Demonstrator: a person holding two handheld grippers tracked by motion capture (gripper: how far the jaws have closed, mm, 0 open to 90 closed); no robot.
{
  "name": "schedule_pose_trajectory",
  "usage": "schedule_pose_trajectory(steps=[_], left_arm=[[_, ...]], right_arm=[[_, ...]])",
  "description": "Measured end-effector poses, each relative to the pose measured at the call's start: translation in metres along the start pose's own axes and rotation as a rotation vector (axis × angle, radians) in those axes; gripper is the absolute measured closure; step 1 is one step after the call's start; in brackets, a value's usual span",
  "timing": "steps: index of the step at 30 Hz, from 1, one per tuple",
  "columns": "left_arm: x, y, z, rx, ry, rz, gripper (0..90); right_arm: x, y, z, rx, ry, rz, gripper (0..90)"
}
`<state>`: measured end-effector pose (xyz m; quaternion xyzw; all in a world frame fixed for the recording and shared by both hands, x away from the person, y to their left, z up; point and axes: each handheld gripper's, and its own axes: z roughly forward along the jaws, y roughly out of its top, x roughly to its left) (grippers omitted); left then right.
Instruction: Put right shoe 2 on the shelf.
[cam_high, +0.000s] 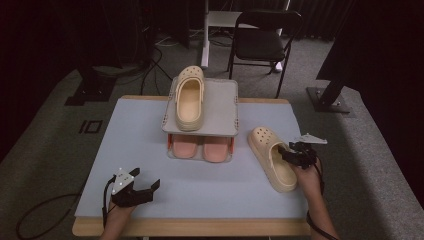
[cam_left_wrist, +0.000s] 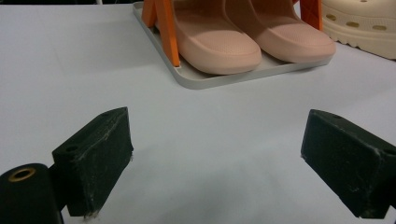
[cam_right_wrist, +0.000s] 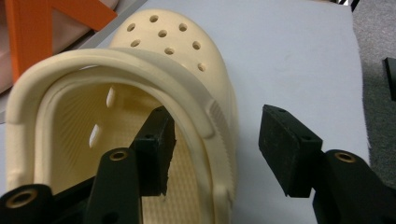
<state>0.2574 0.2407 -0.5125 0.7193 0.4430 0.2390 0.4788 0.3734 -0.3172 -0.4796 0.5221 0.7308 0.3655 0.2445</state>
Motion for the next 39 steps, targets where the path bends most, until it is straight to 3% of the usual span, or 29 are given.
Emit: schedule_pose_trajectory(steps=[1,2,4,6,13,25,39], left_arm=[[0.000,0.000,0.000,0.000,0.000,-0.001,8.7],[0.000,0.000,0.000,0.000,-0.001,-0.001,8.7],[0.000,0.000,0.000,0.002,-0.001,0.003,8.7],[0.000,0.000,0.000,0.000,0.000,-0.001,8.7],[0.000,0.000,-0.002,-0.001,0.005,0.000,8.7],[0.000,0.000,-0.001,0.000,0.003,-0.006,8.7],[0.000,0.000,-0.001,0.001,0.002,-0.006,8.7]], right_arm=[[0.000,0.000,0.002,0.004,0.002,-0.001,46.9],[0.001,0.001,0.005,0.012,0.011,-0.003,55.4],[0.001,0.002,0.006,0.017,0.008,-0.010,57.3],[0.002,0.003,0.007,0.035,0.009,-0.020,66.9],[0.005,0.007,0.005,0.056,-0.024,-0.059,74.0],[0.003,0.021,-0.009,0.032,0.007,-0.050,75.7],[0.004,0.058,-0.035,0.006,-0.028,-0.055,75.9]])
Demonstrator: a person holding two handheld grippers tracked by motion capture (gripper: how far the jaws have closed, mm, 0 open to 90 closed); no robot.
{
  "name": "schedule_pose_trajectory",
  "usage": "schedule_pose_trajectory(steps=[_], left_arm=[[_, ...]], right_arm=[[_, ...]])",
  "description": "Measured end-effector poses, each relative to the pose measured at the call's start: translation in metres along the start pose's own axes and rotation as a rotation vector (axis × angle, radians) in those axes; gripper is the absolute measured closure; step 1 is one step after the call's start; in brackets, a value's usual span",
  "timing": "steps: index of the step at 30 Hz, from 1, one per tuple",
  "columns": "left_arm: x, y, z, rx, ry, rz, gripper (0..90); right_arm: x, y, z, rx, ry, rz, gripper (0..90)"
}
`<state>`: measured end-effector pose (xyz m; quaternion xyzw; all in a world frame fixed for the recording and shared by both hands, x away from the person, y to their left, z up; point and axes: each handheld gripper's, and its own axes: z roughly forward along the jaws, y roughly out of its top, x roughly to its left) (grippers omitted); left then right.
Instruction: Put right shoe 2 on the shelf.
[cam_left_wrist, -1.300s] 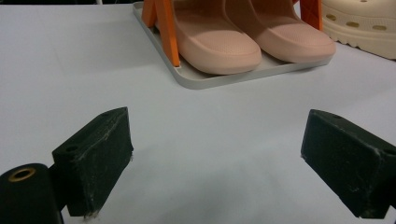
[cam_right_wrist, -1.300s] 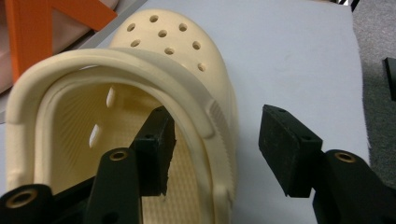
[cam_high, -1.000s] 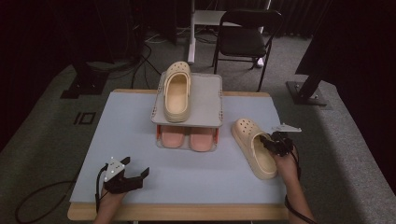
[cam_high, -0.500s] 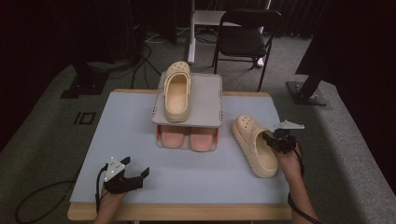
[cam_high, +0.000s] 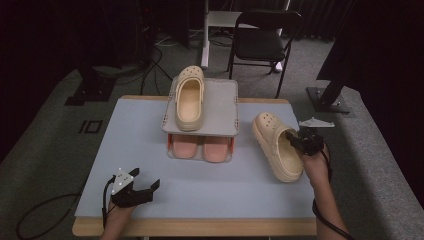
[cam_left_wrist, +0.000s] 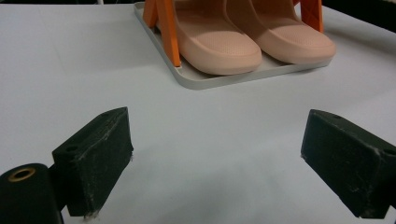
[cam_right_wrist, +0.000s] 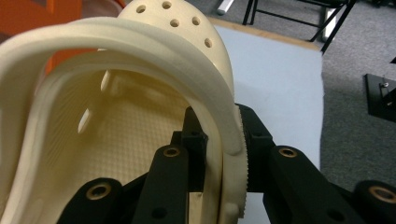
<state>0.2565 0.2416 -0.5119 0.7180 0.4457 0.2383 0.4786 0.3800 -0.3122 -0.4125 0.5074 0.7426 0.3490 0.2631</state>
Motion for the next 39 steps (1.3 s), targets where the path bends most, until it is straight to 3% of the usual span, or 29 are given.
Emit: schedule_pose_trajectory(steps=[21,26,39], left_arm=[[0.000,0.001,-0.001,-0.008,0.001,-0.002,8.7],[0.000,0.001,-0.002,-0.009,0.002,-0.004,8.7],[0.000,0.001,-0.003,-0.017,0.001,-0.007,8.7]], right_arm=[[0.016,0.076,-0.027,-0.037,-0.026,-0.024,76.1],[0.020,0.097,-0.031,-0.056,-0.033,-0.009,76.1],[0.054,0.137,-0.020,-0.067,-0.022,-0.018,76.0]])
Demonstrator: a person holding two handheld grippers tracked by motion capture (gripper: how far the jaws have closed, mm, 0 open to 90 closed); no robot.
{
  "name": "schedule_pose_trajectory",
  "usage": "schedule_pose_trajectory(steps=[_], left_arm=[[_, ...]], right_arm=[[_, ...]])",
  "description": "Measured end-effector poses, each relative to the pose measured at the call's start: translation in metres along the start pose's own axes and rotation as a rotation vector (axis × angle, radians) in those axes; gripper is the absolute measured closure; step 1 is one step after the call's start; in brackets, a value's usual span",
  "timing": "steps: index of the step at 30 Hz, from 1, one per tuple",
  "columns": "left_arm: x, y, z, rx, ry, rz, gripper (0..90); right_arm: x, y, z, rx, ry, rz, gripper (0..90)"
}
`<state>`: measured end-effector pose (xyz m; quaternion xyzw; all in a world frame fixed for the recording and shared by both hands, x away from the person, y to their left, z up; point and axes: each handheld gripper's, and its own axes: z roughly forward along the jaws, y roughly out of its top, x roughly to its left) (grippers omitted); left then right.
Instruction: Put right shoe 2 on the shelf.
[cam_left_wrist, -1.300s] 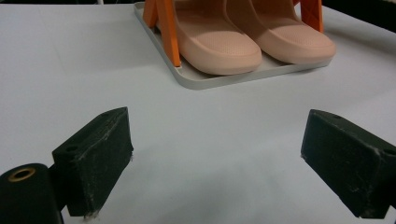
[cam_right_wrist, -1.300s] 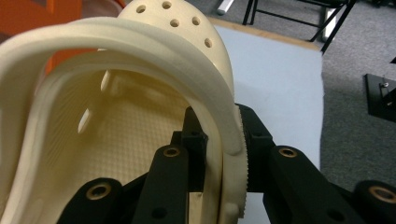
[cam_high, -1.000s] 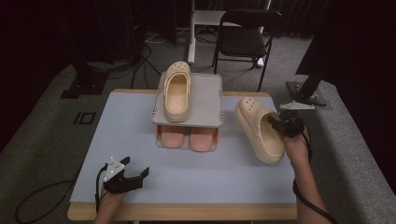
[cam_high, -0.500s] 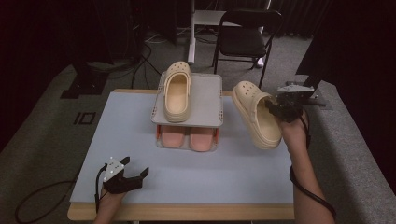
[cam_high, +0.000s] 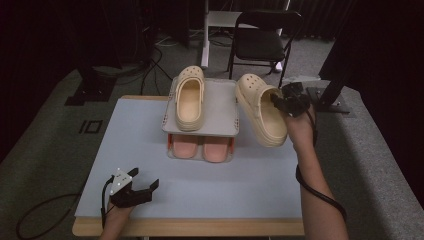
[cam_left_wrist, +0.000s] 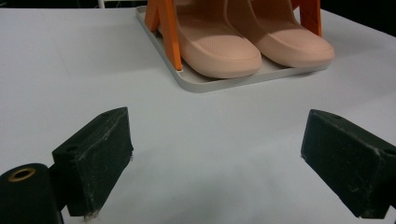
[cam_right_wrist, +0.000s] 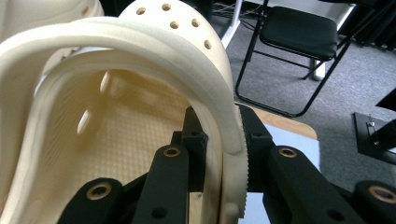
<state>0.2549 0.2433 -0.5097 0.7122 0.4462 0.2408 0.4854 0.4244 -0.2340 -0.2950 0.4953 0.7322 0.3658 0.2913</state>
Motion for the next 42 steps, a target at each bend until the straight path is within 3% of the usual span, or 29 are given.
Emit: schedule_pose_trajectory(steps=[13,27,31,42], left_arm=[[0.002,0.000,-0.004,-0.004,-0.004,-0.001,8.7],[0.003,0.000,-0.007,-0.010,-0.010,-0.005,8.7],[0.004,0.000,-0.007,-0.010,-0.011,-0.006,8.7],[0.004,0.000,-0.008,-0.011,-0.011,-0.001,8.7]], right_arm=[[0.044,0.026,0.032,0.010,0.003,-0.012,76.0],[0.080,0.045,0.059,0.010,-0.009,-0.013,76.0],[0.088,0.051,0.065,0.017,-0.036,-0.021,76.0],[0.100,0.051,0.079,0.060,-0.082,0.040,75.8]])
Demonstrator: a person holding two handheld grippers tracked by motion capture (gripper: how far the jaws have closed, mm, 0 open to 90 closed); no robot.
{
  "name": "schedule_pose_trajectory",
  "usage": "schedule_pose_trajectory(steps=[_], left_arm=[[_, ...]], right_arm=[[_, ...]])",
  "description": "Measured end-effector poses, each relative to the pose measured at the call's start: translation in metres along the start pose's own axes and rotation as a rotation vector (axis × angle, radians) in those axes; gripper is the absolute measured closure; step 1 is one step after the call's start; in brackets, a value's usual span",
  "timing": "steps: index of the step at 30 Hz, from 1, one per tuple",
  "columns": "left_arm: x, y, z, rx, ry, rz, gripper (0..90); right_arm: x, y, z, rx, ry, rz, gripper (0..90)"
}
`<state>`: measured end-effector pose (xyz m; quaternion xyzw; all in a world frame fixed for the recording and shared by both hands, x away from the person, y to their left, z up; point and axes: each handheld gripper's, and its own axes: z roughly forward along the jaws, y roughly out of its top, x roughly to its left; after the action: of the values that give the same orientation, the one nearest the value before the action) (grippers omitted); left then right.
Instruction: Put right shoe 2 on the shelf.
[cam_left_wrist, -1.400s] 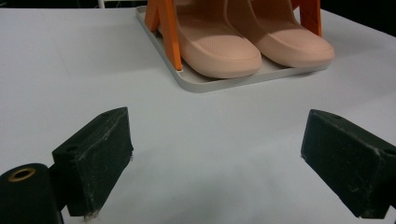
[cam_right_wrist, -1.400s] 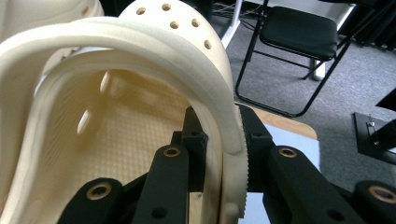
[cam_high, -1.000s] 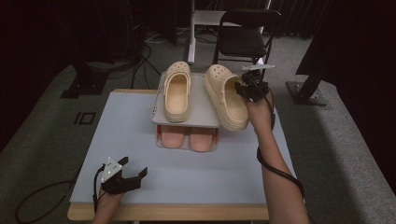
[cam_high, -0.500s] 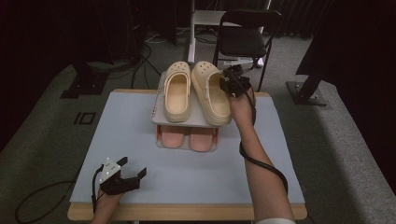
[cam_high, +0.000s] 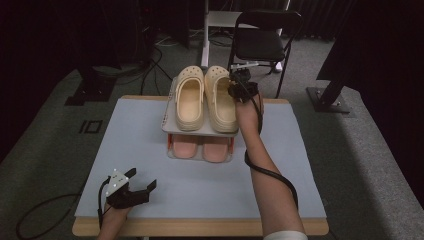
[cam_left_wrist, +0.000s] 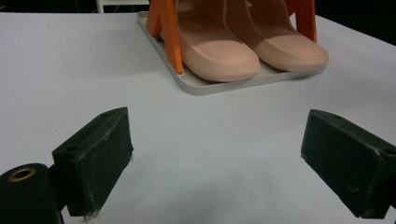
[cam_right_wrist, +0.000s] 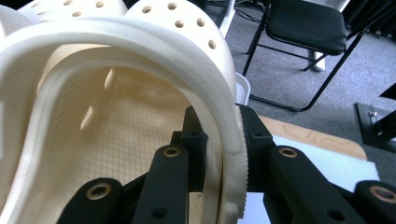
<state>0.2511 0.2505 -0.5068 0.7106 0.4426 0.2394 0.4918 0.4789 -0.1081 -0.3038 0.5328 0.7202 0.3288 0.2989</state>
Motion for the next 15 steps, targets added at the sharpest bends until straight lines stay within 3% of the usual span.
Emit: schedule_pose_trajectory(steps=[9,15], left_arm=[[-0.0016,0.0002,0.0012,0.000,-0.003,0.006,8.7],[-0.0013,0.0000,0.0011,0.002,-0.002,0.003,8.7]], right_arm=[[0.0018,-0.0041,-0.0003,-0.002,0.003,0.019,72.9],[0.0003,-0.0051,-0.0023,0.001,0.075,0.040,61.9]])
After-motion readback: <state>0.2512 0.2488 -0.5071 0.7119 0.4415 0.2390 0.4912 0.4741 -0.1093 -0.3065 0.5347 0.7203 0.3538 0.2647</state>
